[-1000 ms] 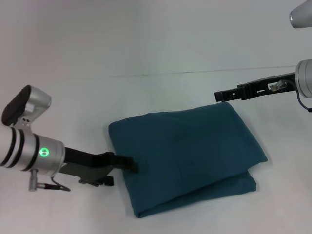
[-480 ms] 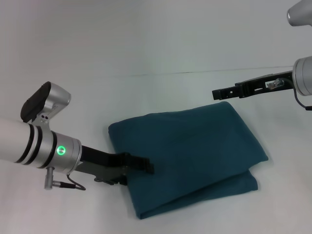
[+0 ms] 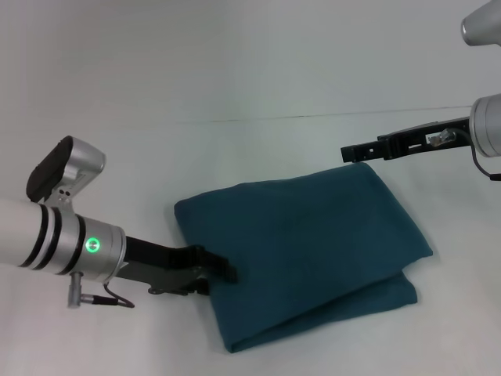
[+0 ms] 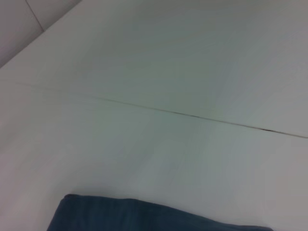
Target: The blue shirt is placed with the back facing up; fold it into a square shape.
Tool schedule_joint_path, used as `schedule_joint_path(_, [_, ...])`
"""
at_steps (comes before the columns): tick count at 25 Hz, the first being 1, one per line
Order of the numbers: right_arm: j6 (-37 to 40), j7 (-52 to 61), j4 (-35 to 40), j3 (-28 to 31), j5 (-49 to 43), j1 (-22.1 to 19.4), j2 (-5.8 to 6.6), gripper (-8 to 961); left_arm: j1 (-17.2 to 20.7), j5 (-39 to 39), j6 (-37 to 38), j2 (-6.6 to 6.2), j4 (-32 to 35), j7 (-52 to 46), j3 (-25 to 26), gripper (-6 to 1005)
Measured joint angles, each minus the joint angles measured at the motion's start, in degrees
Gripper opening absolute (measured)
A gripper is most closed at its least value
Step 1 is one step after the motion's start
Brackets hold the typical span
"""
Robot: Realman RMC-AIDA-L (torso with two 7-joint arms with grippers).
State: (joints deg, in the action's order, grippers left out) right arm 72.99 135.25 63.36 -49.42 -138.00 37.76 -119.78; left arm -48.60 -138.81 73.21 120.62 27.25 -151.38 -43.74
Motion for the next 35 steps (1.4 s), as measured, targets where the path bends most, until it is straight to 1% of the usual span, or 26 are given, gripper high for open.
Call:
schedule_joint_path(1, [-0.07,-0.02,0.00,-0.04,0.08,-0.04,-0.01,889,-0.16,0.00,0.03,0.07,-0.01,0.01,-0.20,601])
schedule_joint_path(6, [-0.39,-0.08,-0.04,-0.14,0.10,-0.07,-0.01,890,-0.74,0.04,0.10,0.20,-0.09,0.08,-0.42,395])
schedule_joint_path(10, [-0.57,-0.39,-0.64,-0.16,0.16,-0.06,-0.02,890,-0.84,0.04,0.13,0.21,-0.09,0.20,-0.43,310])
schedule_joint_path(12, [-0.61,-0.57,-0.90,-0.15,0.19,-0.06,-0.05,889,-0.93,0.04,0.40,-0.07,-0.09,0.47,-0.46,268])
schedule_joint_path(13, [-0.65,-0.61,-1.02,-0.15,0.19,-0.06,-0.07,889,-0.92,0.04,0.65,-0.59,-0.08,0.69,-0.47,247])
schedule_joint_path(14, [-0.67,-0.64,-1.18,-0.15,0.21,-0.06,-0.08,889,-0.89,0.04,0.71,-0.74,-0.07,0.74,-0.48,226])
schedule_joint_path(17, [-0.72,-0.83,-1.52,-0.15,0.33,-0.06,-0.10,888,-0.65,-0.17,0.86,-2.32,0.18,1.24,-0.48,162])
schedule_joint_path(19, [-0.73,-0.86,-1.58,-0.15,0.35,-0.06,-0.10,887,-0.50,-0.43,0.76,-3.79,0.46,1.49,-0.29,143])
schedule_joint_path(21, [-0.74,-0.87,-1.66,-0.15,0.37,-0.08,-0.10,886,-0.21,-0.51,0.66,-4.99,0.84,1.59,0.04,124])
schedule_joint_path(23, [-0.74,-0.87,-1.67,-0.15,0.37,-0.11,-0.10,886,0.25,-0.53,0.71,-5.93,1.76,1.61,0.14,113])
schedule_joint_path(26, [-0.75,-0.87,-1.67,-0.14,0.37,-0.12,-0.10,885,0.55,-0.60,0.79,-6.96,2.90,1.61,0.24,111])
schedule_joint_path(29, [-0.75,-0.87,-1.85,-0.15,0.37,0.05,-0.10,885,0.56,-1.64,0.48,-7.55,3.11,1.62,0.90,110])
schedule_joint_path(32, [-0.73,-0.87,-2.25,-0.15,0.37,0.16,-0.10,885,1.19,-3.35,0.76,-7.53,3.15,1.49,2.28,111])
schedule_joint_path(35, [-0.69,-0.87,-2.29,-0.15,0.37,0.11,-0.10,886,2.65,-3.82,1.51,-7.39,3.60,1.09,3.64,105])
